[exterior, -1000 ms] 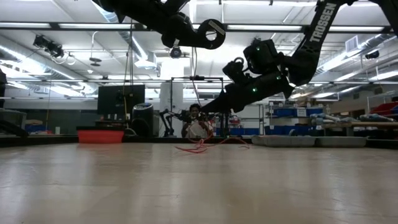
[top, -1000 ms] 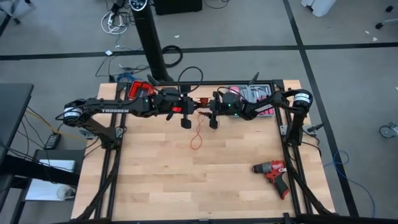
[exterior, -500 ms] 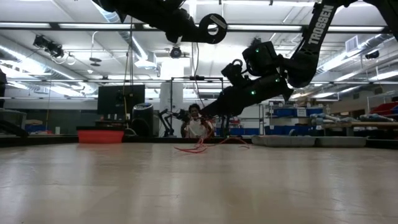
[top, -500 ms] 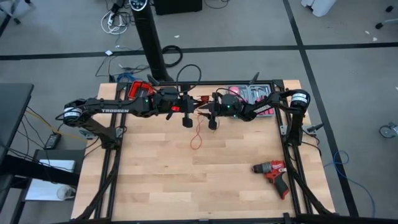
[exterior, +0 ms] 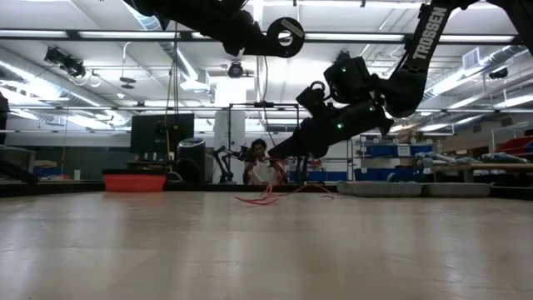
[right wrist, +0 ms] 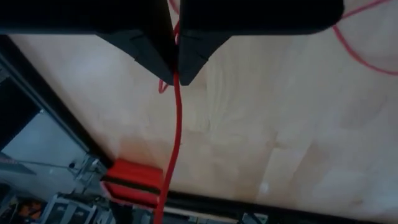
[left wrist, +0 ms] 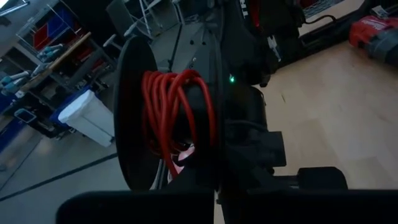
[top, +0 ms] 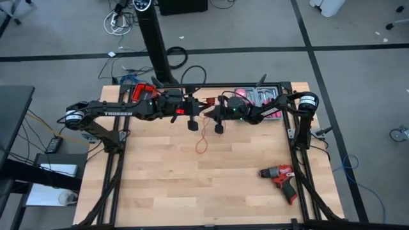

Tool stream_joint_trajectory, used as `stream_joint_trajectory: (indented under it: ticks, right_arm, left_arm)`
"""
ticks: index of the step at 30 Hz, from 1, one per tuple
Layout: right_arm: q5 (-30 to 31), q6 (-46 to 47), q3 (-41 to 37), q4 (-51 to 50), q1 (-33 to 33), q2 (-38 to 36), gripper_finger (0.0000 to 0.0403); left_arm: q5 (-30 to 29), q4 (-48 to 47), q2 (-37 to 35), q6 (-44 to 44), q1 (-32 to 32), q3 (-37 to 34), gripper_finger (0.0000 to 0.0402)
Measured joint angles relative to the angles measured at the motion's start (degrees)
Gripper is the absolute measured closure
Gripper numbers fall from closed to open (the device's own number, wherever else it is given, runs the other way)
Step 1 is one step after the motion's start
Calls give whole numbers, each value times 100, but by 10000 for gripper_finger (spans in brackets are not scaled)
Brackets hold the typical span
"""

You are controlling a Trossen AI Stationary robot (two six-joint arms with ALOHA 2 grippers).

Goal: Coil cords
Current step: Coil the red wire onto the black spool

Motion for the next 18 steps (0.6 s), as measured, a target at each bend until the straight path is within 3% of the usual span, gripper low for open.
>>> stream_joint_trajectory:
  ticks: [6, 13, 18]
  right_arm:
    - [-62, -134, -57, -535, -38, -130, 399]
    - [-61, -516, -108, -2158, -131, -944, 401]
    - [321, -650, -107, -3234, -133, -1513, 401]
  left_arm:
    - [-35, -279, 0, -151, 5, 0, 396]
    - [-90, -781, 0, -557, 140, 0, 396]
    - [-85, -948, 0, -714, 227, 0, 396]
